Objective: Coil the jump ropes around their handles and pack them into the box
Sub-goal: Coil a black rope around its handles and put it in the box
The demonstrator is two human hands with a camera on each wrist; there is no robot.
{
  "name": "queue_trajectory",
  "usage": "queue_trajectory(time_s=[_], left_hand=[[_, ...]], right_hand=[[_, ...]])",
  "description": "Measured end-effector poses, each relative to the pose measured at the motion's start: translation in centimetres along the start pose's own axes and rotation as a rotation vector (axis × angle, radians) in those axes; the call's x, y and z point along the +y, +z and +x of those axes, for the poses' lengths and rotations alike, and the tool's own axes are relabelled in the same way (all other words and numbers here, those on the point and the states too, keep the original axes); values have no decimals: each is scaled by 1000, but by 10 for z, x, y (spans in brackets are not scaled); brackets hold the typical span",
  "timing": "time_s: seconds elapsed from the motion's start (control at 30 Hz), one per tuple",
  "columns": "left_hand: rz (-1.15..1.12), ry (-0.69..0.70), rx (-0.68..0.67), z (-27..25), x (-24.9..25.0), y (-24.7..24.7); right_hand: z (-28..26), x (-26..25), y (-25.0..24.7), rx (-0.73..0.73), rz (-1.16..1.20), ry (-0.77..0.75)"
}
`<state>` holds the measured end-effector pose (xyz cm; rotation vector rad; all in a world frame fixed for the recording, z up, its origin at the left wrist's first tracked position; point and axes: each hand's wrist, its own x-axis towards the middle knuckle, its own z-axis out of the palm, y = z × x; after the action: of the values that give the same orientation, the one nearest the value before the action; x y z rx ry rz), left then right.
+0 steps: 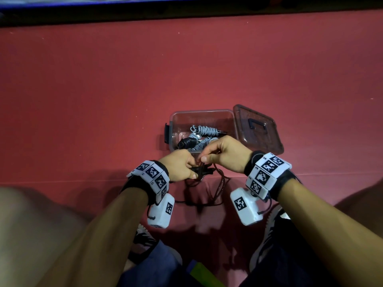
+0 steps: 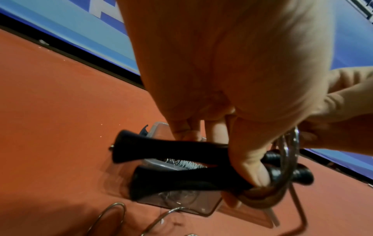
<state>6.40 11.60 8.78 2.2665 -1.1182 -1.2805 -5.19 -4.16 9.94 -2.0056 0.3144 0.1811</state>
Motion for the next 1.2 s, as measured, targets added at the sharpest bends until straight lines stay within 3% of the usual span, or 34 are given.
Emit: queue_trajectory(time_s=[0.13, 0.37, 0.57, 1.0, 1.1, 1.2], left_hand=[[23, 44, -26, -3, 0, 3], [-229, 89, -70, -3, -2, -1], [-454, 146, -2, -6, -4, -9], [-731, 203, 63, -6, -1, -11], [-761, 248, 86, -7, 4, -15], [-764, 203, 202, -5, 4, -14]], right_hand=[[-1, -3, 1, -41, -29, -20], [0, 7, 0, 156, 115, 21], [-1, 10, -5, 239, 298, 45], [-1, 6, -8, 239, 478, 160], [-8, 2, -2, 169, 374, 144], [-7, -1, 2, 136, 276, 145]])
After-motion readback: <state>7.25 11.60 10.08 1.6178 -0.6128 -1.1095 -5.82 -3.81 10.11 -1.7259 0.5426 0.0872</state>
